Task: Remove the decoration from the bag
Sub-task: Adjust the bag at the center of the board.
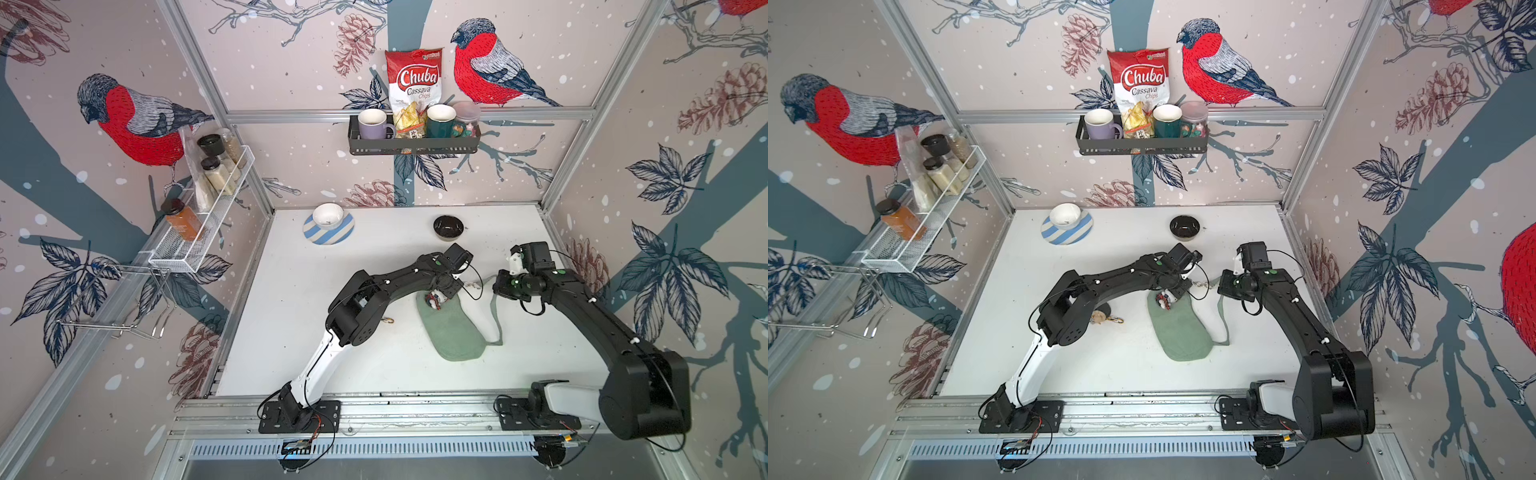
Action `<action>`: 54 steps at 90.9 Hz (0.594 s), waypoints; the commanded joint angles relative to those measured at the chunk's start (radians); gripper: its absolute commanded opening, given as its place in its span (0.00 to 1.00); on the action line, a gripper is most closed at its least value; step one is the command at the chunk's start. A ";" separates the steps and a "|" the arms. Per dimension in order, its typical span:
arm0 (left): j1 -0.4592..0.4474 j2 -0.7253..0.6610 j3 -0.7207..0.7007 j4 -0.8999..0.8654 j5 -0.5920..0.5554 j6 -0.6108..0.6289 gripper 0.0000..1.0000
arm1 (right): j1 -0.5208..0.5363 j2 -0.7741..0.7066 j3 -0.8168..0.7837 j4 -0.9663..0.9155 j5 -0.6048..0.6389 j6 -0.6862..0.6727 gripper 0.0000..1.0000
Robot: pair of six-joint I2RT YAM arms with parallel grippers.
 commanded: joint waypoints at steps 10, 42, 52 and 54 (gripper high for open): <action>0.005 -0.016 -0.033 0.029 0.004 0.000 0.27 | -0.001 -0.006 -0.002 0.010 -0.020 0.015 0.00; 0.005 -0.095 -0.099 0.081 0.022 -0.034 0.22 | -0.001 -0.020 0.000 0.006 -0.030 0.013 0.00; 0.011 -0.127 -0.113 0.071 0.062 -0.075 0.17 | -0.003 -0.030 0.000 0.011 -0.038 0.010 0.00; 0.014 -0.138 -0.119 0.071 0.073 -0.082 0.15 | -0.002 -0.043 0.000 0.013 -0.044 0.009 0.00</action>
